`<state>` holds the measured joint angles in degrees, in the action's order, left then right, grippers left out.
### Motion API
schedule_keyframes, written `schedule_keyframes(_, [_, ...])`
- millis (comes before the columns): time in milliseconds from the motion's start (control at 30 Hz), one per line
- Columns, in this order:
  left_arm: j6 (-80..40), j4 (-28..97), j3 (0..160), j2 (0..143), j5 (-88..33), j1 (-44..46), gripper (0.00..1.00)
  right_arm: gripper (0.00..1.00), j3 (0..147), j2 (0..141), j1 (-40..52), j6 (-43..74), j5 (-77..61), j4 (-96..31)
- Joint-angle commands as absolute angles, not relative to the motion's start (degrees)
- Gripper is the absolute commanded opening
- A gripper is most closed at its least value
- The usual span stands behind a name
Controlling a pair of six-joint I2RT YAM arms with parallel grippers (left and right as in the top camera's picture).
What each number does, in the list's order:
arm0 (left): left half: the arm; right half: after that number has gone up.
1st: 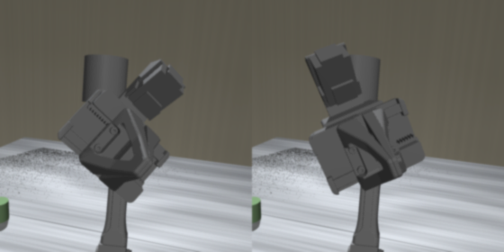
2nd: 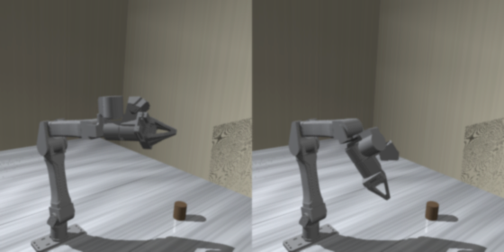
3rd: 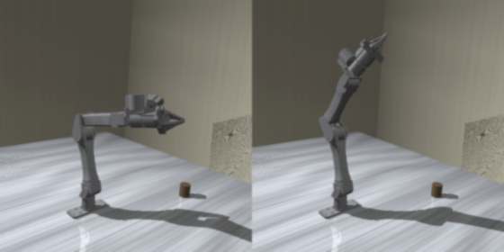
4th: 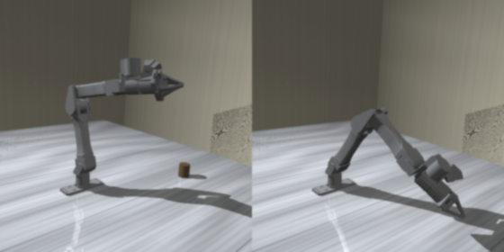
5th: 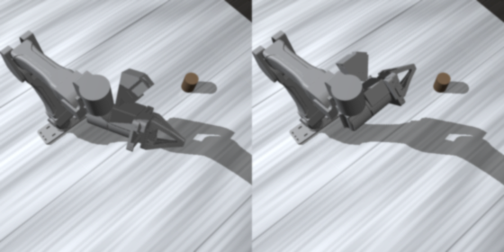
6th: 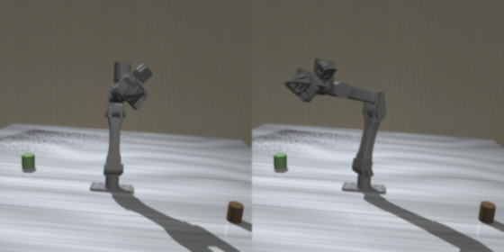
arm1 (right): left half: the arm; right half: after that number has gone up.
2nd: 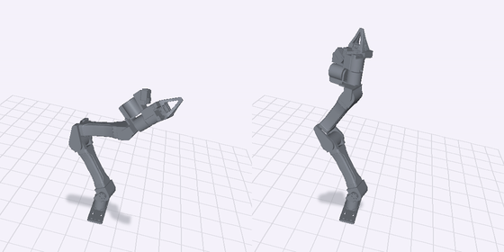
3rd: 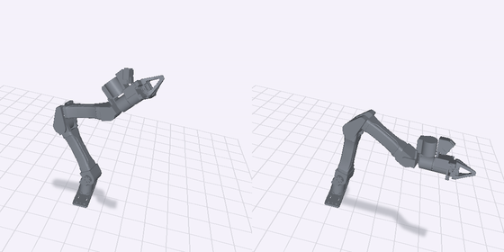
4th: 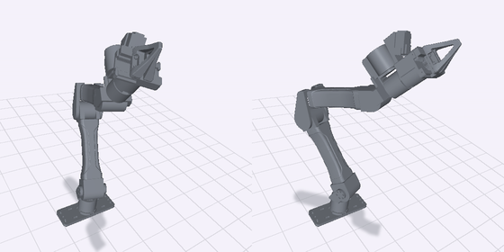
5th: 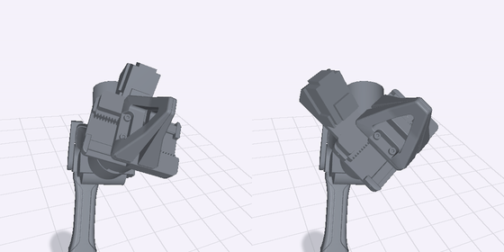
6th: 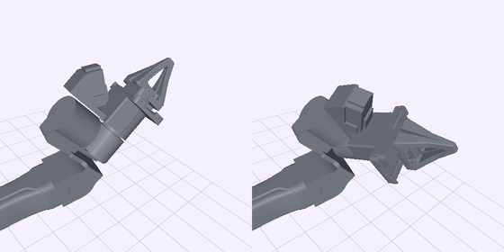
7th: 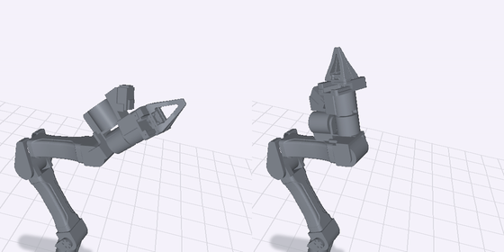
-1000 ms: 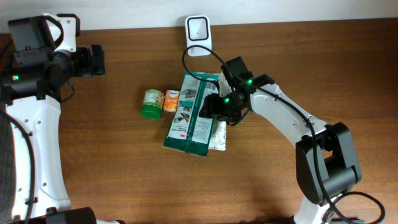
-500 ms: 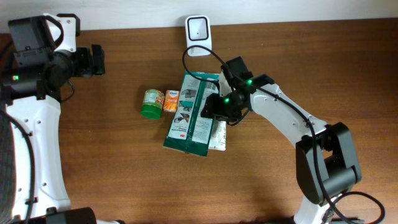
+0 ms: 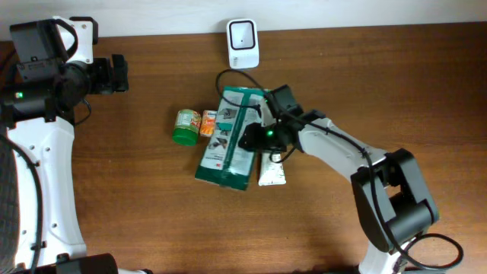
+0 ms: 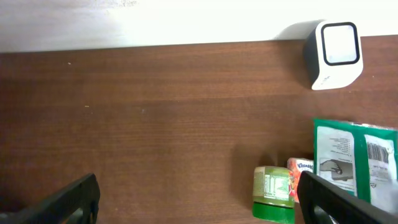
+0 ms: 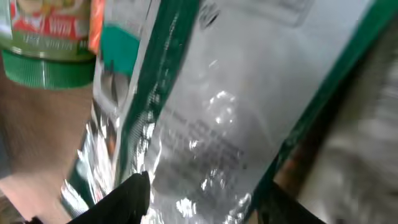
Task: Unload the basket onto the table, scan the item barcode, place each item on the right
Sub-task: 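Grasp the long green-and-white package with the right gripper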
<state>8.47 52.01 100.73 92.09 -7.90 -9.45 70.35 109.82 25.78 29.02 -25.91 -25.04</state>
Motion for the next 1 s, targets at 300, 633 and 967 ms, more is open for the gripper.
schedule_keyframes(300, [8.29,51.92,101.41,91.92,-7.68,-9.65,0.99,0.04,70.17,107.77,25.63,25.28,-23.94,-24.80])
schedule_keyframes(633, [8.29,51.92,101.41,91.92,-7.68,-9.65,0.99,0.04,72.42,100.99,21.80,8.01,-33.01,-37.67])
schedule_keyframes(967, [8.29,51.90,101.41,91.92,-7.68,-9.65,0.99,0.04,73.41,107.94,25.93,8.34,-30.81,-33.50])
